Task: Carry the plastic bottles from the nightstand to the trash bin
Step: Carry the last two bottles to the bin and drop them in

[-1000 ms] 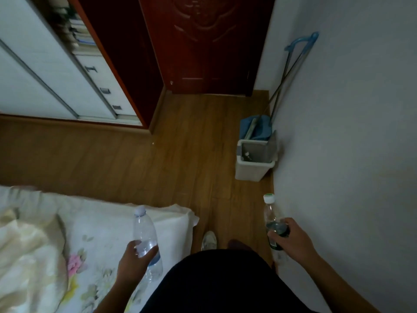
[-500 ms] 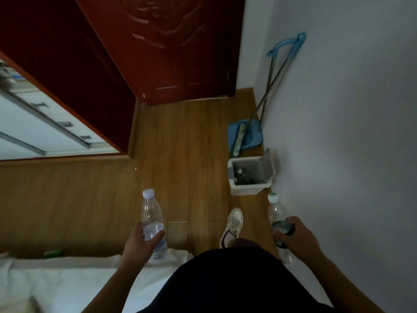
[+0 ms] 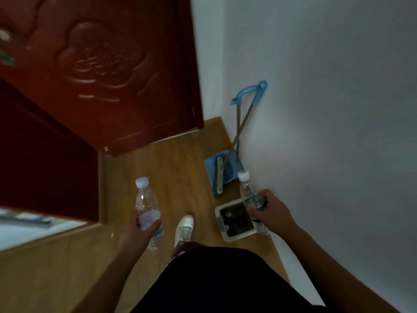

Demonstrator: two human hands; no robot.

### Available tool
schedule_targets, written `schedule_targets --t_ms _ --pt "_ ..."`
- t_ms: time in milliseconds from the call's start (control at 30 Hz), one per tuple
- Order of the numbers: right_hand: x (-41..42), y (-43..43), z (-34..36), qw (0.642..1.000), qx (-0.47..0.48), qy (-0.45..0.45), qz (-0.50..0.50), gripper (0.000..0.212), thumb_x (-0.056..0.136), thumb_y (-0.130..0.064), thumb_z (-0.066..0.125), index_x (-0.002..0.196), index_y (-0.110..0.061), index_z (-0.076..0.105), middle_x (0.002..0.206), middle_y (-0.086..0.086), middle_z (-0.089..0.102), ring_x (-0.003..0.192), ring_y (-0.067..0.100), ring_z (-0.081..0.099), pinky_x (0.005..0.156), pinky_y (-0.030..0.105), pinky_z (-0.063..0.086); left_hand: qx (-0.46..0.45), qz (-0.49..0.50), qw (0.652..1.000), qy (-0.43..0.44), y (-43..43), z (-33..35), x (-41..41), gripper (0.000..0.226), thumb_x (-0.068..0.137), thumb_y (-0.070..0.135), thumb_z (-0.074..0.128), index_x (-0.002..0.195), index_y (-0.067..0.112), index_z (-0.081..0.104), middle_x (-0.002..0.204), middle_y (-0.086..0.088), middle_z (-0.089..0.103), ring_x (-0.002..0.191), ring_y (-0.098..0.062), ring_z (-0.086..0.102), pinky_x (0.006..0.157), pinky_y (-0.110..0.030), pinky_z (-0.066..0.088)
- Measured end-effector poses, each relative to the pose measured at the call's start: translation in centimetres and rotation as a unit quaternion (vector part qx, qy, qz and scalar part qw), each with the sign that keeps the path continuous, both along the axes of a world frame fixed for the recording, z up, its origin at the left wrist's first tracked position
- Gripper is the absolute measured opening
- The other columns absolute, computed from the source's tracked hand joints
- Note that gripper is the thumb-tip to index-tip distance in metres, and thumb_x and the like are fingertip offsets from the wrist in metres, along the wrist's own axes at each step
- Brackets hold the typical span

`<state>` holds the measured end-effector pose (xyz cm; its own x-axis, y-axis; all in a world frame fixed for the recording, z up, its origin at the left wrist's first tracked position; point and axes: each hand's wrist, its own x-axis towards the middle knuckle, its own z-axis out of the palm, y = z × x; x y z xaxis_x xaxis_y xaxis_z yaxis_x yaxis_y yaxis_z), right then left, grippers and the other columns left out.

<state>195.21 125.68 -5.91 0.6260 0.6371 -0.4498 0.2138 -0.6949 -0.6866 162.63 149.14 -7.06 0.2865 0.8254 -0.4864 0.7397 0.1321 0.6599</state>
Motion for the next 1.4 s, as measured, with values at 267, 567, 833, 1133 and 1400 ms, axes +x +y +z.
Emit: schedule_targets --t_ms 267,567,833,1133,1400 --pt "-1.2 4.0 -1.6 0.974 -0.085 -0.006 -0.210 0.063 0.073 -0.049 0.077 0.124 -0.025 0.049 0.104 -0.004 0.064 0.087 0.015 0.061 0.067 0.025 0.044 -0.013 -0.226 0.973 0.050 16.1 -1.0 12.1 0.053 0.082 0.032 0.081 0.123 0.004 0.059 0.114 -0.013 0.067 0.100 -0.031 0.065 0.080 -0.040 0.049" --pt "-8.8 7.7 -1.5 0.895 -0.082 0.031 -0.438 0.059 0.071 -0.043 0.080 0.120 -0.026 0.053 0.103 -0.007 0.067 0.086 0.011 0.065 0.066 0.024 0.052 -0.020 -0.471 0.880 0.056 25.9 0.0 27.0 0.059 0.080 0.049 0.077 0.130 0.023 0.057 0.116 -0.004 0.070 0.099 -0.023 0.069 0.074 -0.038 0.058" --pt "-12.6 7.9 -0.8 0.848 -0.073 0.059 -0.521 0.055 0.076 -0.044 0.078 0.120 -0.022 0.054 0.099 -0.006 0.066 0.085 0.008 0.065 0.066 0.022 0.052 -0.110 -0.558 0.822 0.021 17.8 1.8 31.8 0.059 0.085 0.045 0.073 0.137 0.029 0.049 0.123 0.001 0.058 0.099 -0.017 0.063 0.070 -0.033 0.055" --pt "-15.5 8.6 -5.5 0.802 -0.057 0.142 -0.578 0.050 0.076 -0.049 0.077 0.114 -0.027 0.053 0.097 -0.009 0.066 0.088 0.010 0.066 0.077 0.034 0.058 -0.103 -0.640 0.758 0.078 13.5 -3.5 29.2 0.064 0.079 0.053 0.074 0.133 0.025 0.054 0.118 0.002 0.064 0.098 -0.013 0.065 0.073 -0.030 0.056" --pt "-17.1 11.8 -20.0 0.749 -0.016 0.195 -0.633 0.042 0.080 -0.044 0.076 0.113 -0.027 0.055 0.095 -0.010 0.067 0.085 0.005 0.067 0.074 0.028 0.058 -0.116 -0.648 0.739 0.142 11.1 -17.3 28.0 0.045 0.082 0.047 0.074 0.119 0.029 0.056 0.107 0.010 0.063 0.090 0.001 0.061 0.062 -0.016 0.049"
